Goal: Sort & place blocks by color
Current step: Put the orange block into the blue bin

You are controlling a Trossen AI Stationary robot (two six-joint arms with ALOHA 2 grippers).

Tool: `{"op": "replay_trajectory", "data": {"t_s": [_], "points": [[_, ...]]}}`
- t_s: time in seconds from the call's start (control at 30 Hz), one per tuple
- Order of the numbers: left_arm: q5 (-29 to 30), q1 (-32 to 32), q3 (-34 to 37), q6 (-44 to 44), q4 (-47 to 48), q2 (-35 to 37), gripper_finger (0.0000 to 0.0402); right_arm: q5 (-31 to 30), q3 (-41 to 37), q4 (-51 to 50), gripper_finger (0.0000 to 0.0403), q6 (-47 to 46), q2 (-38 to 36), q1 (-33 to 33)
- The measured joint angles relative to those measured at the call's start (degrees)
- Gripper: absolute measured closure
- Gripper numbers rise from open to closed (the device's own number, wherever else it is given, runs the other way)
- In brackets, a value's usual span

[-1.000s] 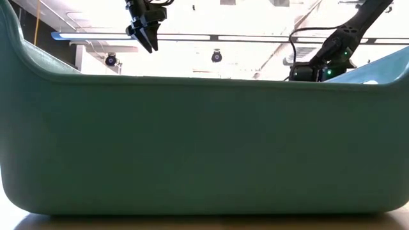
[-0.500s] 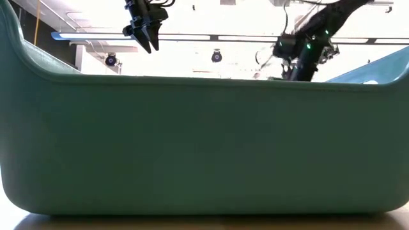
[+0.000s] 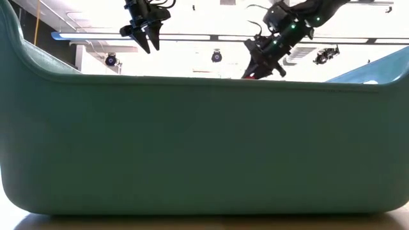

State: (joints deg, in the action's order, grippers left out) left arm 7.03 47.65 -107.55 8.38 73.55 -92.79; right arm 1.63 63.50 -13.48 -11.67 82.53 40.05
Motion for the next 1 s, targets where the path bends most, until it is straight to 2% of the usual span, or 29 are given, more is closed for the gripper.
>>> {"op": "replay_trajectory", "data": {"t_s": [0.3, 0.83, 0.9, 1.0], "points": [[-0.01, -0.62, 0.00, 2.35, 0.53, 0.00, 0.0197, 5.90, -0.02, -1.08, 0.0301, 1.15, 9.18, -2.41], [-0.37, -0.60, 0.00, 4.46, 1.25, -2.01, 0.0197, 4.33, -0.02, -4.27, 0.0301, -0.12, 16.61, -4.22], [-0.35, -0.50, 0.00, 3.75, 1.25, -3.21, 0.0197, 2.33, -0.02, -4.06, 0.0290, 0.04, 16.61, -4.22], [-0.37, 0.11, 0.00, 3.45, 1.66, -5.27, 0.0197, 1.32, -0.02, -4.04, 0.0251, 0.14, 16.61, -4.09]]}}
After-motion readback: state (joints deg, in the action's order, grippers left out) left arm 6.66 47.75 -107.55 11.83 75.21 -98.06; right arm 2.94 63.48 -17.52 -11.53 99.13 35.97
